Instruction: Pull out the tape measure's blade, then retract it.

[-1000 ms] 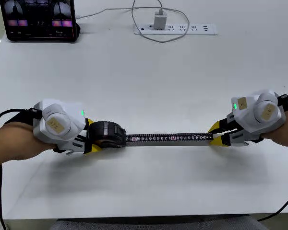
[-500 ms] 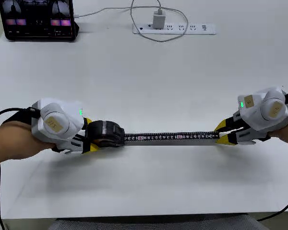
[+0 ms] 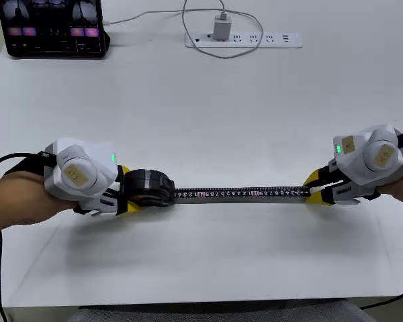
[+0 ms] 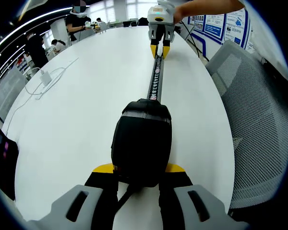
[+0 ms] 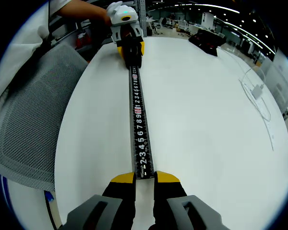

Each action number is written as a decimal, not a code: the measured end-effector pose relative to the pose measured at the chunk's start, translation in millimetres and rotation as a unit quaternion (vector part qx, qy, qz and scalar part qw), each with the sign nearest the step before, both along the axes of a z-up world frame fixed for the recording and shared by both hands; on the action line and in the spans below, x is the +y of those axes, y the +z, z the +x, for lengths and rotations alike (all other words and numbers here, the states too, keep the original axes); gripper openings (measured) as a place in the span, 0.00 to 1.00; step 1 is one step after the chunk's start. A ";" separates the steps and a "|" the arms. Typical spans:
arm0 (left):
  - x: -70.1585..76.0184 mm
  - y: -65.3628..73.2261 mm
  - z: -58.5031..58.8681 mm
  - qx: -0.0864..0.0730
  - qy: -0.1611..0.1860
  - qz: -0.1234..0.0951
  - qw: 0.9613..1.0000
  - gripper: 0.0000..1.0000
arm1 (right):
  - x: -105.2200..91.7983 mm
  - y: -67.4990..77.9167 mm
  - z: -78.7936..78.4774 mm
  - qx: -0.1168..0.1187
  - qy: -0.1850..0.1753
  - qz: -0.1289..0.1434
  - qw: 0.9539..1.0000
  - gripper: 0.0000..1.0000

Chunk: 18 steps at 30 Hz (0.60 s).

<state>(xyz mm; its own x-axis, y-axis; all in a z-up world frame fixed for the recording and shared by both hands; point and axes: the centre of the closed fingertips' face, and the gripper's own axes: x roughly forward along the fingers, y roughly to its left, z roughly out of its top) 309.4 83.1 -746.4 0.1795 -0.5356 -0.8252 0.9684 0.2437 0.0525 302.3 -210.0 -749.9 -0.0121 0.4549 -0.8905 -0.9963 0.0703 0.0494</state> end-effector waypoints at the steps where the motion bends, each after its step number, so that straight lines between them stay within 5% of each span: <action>1: -0.3 0.3 -0.1 0.000 0.000 0.000 1.000 0.28 | 0.0 -0.2 0.4 0.000 -0.001 -0.001 1.000 0.10; 18: -2.8 3.4 -1.4 -0.004 0.006 0.000 1.000 0.29 | 0.1 -0.2 1.1 0.006 -0.009 -0.007 1.000 0.11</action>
